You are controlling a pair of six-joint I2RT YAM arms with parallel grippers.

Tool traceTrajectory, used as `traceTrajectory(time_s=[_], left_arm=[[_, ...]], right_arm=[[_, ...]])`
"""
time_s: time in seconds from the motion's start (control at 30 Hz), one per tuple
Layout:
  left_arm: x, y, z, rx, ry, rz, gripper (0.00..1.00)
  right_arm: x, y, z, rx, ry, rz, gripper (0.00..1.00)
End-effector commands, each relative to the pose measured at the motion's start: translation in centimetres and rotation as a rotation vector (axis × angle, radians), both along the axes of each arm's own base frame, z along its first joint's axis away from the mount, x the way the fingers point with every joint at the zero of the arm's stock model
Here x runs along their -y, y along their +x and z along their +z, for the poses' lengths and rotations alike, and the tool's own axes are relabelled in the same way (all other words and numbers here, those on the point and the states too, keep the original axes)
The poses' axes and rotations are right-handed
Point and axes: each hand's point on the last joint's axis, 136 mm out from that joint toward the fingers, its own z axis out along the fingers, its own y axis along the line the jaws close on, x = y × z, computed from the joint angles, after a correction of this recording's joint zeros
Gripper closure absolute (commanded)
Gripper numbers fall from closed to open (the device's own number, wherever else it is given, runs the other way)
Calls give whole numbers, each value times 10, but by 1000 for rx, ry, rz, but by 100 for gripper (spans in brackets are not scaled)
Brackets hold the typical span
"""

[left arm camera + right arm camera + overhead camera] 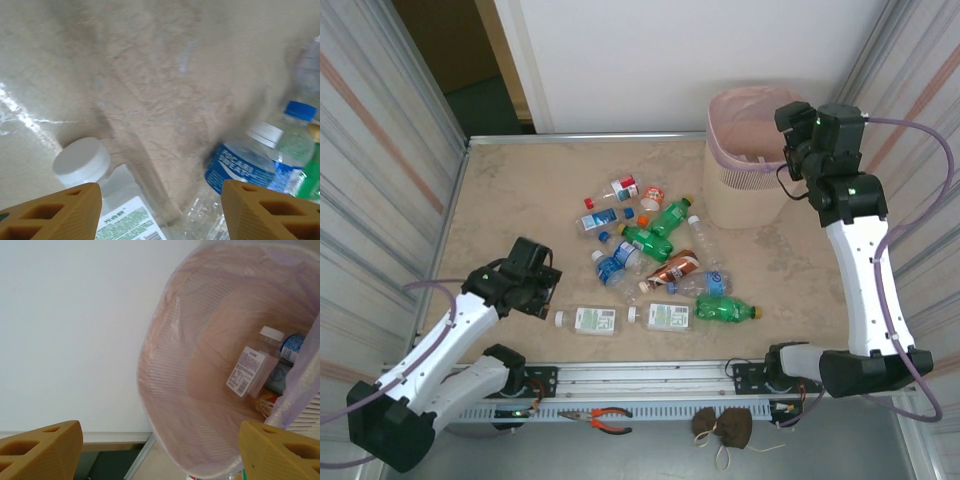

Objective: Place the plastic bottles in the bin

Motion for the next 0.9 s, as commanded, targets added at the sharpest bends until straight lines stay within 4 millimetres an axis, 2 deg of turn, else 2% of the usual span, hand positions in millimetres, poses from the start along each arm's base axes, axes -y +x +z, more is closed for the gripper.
traceTrajectory(time_s=[0.0, 0.17, 0.27, 0.43, 0.87], left_arm=[[0, -19, -20, -110, -78, 105, 34], [1, -34, -45, -192, -125, 167, 27], [10, -34, -60, -204, -195, 178, 23], [14, -33, -72, -219, -220, 190, 22], [7, -21, -82, -226, -242, 204, 34]], right_arm=[[7, -9, 0, -6, -46, -18, 20], [10, -14, 1, 6, -47, -32, 20], [10, -15, 4, 15, -44, -33, 21], [8, -15, 5, 20, -39, -27, 21], [13, -24, 12, 38, -56, -47, 22]])
